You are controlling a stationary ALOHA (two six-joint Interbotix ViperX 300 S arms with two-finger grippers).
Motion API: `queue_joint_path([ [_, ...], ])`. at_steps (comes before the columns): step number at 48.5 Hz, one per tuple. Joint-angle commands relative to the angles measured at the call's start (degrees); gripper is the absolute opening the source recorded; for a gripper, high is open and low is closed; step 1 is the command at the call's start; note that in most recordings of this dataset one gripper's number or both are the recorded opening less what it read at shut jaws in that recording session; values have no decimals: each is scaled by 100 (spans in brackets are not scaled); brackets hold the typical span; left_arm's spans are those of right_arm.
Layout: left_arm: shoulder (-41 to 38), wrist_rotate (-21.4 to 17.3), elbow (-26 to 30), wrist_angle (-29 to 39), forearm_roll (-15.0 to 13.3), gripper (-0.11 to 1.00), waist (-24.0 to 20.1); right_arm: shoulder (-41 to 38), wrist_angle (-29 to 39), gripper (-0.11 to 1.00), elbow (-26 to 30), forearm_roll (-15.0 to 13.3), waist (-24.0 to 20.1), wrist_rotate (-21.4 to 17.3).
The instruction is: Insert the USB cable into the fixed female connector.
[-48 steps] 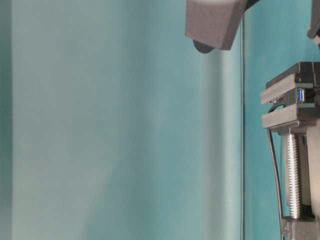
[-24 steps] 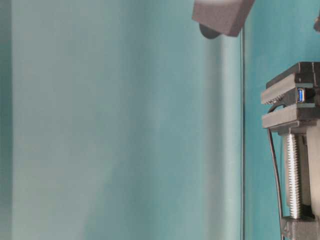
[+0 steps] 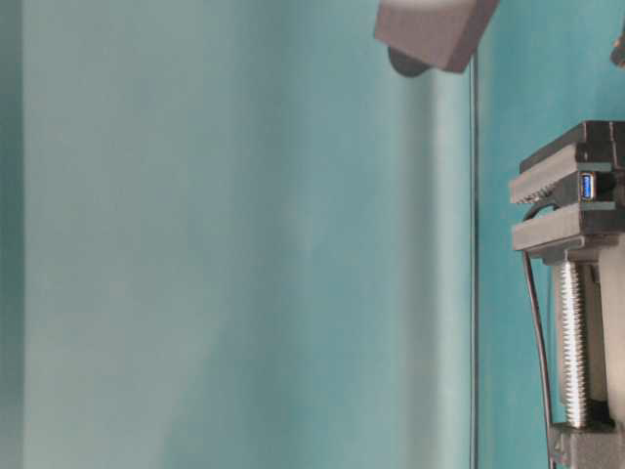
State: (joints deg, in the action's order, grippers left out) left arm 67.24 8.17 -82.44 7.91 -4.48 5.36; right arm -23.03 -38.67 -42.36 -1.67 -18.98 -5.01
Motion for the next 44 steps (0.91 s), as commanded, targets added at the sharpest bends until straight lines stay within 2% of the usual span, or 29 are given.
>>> queue_joint_path([
  [1,-88,62,53,-44,0,100,-9,70,26,21,70,-97,-18,35],
  [8,-88,88,-35,-70,9,100,-9,70,26,21,79,-70,-18,-18],
  [16,-88,105,-211,-387,0,100,-9,70,9,21,193,246,-26,-149],
  [28,-88,334,-703,-1046,0,100,-9,79,123,21,413,413,-53,-141],
  [44,-88,624,-712,-861,35,100,-9,237,88,21,281,914,-88,-70],
])
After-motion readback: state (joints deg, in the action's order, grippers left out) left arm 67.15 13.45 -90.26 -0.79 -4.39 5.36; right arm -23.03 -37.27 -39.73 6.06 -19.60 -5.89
